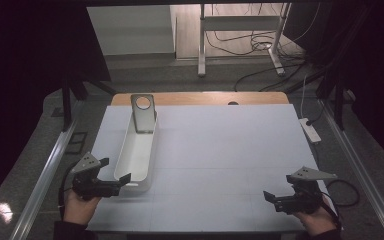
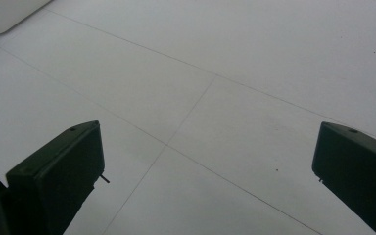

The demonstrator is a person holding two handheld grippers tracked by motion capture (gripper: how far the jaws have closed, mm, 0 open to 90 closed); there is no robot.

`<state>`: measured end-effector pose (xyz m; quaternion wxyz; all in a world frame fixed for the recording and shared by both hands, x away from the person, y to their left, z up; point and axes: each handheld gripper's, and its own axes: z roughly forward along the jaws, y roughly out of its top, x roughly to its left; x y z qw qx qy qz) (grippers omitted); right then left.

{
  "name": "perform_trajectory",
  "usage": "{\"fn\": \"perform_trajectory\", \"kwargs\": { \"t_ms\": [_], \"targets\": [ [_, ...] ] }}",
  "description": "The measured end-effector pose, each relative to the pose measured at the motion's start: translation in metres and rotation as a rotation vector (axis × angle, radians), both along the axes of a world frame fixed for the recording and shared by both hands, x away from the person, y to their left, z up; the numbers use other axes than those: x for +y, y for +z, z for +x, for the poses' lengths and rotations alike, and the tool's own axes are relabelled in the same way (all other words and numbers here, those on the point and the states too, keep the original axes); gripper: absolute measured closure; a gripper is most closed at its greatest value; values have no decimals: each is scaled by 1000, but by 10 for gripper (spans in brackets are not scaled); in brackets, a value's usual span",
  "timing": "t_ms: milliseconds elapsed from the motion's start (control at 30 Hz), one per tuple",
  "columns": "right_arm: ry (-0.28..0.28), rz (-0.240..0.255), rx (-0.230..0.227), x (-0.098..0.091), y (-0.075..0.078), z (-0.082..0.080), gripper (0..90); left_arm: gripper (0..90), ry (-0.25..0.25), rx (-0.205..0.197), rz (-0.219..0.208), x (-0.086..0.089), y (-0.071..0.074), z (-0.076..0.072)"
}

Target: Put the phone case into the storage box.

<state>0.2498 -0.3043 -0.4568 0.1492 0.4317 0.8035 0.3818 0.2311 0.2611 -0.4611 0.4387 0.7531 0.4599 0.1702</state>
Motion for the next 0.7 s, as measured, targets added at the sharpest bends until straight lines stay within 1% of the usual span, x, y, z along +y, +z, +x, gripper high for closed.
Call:
{"fn": "perform_trajectory", "kwargs": {
  "t_ms": [333, 700],
  "targets": [
    [0, -1, 0, 0, 0, 0, 0, 5, 14, 4, -6, 6, -2, -9],
    [-1, -2, 1, 0, 0, 0, 0, 4, 30, 4, -1, 13, -4, -18]
  ]
}}
